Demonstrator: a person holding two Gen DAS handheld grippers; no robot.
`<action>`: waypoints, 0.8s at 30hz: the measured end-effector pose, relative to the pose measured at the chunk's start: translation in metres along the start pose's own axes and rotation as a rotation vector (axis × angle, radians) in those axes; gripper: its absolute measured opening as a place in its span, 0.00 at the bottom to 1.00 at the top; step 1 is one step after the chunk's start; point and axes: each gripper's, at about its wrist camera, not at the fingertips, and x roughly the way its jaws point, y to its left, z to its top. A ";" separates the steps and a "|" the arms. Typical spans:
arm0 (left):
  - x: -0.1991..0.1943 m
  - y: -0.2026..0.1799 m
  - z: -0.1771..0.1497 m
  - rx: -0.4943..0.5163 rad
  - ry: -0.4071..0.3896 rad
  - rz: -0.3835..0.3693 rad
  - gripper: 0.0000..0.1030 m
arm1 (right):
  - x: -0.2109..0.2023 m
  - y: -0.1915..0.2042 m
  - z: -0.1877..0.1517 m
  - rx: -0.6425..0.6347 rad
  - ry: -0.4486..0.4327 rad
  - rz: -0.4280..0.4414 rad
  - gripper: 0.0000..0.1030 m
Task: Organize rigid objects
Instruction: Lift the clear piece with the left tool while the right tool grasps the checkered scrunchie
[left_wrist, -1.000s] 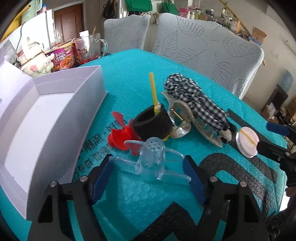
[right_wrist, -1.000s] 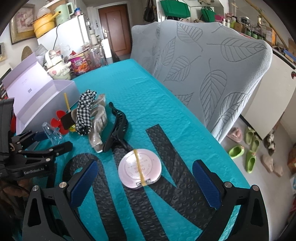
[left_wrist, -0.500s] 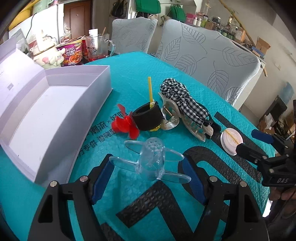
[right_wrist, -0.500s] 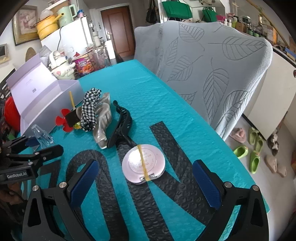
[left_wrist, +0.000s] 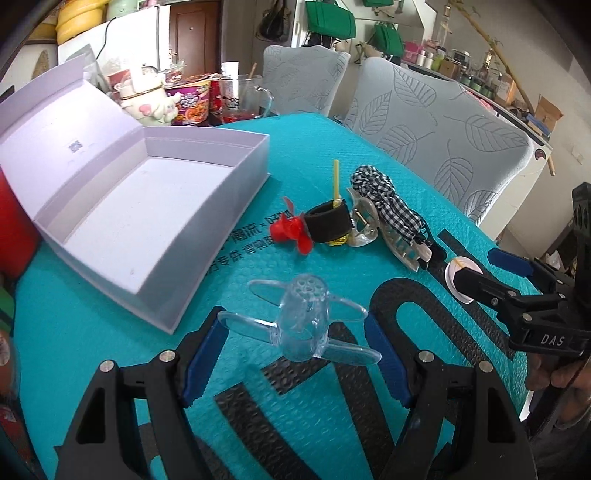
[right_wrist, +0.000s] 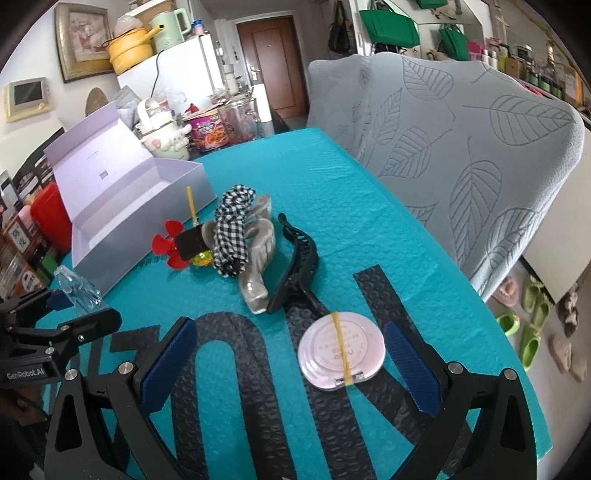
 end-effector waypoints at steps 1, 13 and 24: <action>-0.003 0.002 0.001 -0.006 -0.007 0.008 0.74 | 0.001 0.001 0.001 -0.004 0.001 0.004 1.00; -0.022 0.025 0.008 -0.058 -0.055 0.075 0.74 | 0.019 0.027 0.035 -0.063 -0.006 0.078 0.80; -0.013 0.038 0.019 -0.073 -0.056 0.069 0.74 | 0.048 0.031 0.057 -0.027 0.009 0.123 0.35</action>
